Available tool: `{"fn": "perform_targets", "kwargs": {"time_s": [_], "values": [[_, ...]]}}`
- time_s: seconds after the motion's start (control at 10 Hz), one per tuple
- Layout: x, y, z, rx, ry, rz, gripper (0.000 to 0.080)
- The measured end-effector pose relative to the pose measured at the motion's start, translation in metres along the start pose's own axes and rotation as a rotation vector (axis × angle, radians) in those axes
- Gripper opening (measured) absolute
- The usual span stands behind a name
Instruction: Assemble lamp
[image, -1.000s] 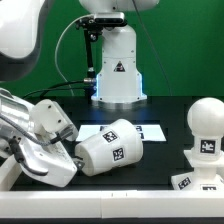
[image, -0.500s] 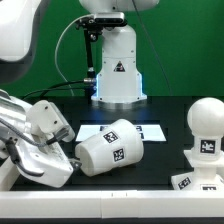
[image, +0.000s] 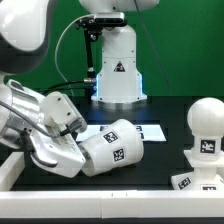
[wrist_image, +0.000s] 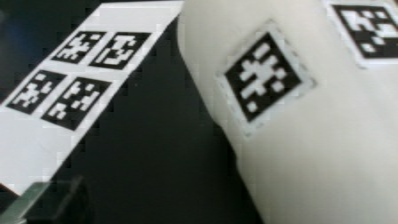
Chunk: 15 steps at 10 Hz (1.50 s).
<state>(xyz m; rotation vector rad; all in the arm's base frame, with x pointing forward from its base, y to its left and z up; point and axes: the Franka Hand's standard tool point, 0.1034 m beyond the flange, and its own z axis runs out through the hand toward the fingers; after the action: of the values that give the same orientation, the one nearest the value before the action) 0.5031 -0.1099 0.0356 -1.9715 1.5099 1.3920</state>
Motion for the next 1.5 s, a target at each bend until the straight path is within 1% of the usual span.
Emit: {"fn": "perform_targets", "kwargs": {"time_s": [0.1, 0.2, 0.3, 0.4, 0.6, 0.7, 0.8, 0.9, 1.0, 1.1, 1.2, 1.3, 1.4, 1.5], "values": [[0.0, 0.0, 0.0, 0.0, 0.0, 0.0, 0.0669], [0.0, 0.0, 0.0, 0.0, 0.0, 0.0, 0.0489], [0.0, 0.0, 0.0, 0.0, 0.0, 0.001, 0.0489], [0.0, 0.0, 0.0, 0.0, -0.001, 0.001, 0.0303], [0.0, 0.0, 0.0, -0.001, -0.001, 0.001, 0.0045], [-0.001, 0.0, 0.0, 0.0, 0.001, -0.001, 0.0045], [-0.01, -0.004, -0.008, 0.002, 0.019, -0.017, 0.0045], [-0.027, -0.007, -0.02, 0.008, 0.042, -0.049, 0.0045], [-0.039, -0.006, -0.032, 0.014, 0.058, -0.08, 0.0045], [-0.05, -0.004, -0.045, -0.015, 0.114, -0.126, 0.0045], [-0.073, -0.006, -0.062, -0.038, 0.204, -0.172, 0.0045], [-0.089, -0.009, -0.071, -0.035, 0.271, -0.192, 0.0045], [-0.088, -0.01, -0.067, -0.024, 0.307, -0.184, 0.0045], [-0.086, -0.016, -0.068, -0.007, 0.355, -0.196, 0.0045]]}}
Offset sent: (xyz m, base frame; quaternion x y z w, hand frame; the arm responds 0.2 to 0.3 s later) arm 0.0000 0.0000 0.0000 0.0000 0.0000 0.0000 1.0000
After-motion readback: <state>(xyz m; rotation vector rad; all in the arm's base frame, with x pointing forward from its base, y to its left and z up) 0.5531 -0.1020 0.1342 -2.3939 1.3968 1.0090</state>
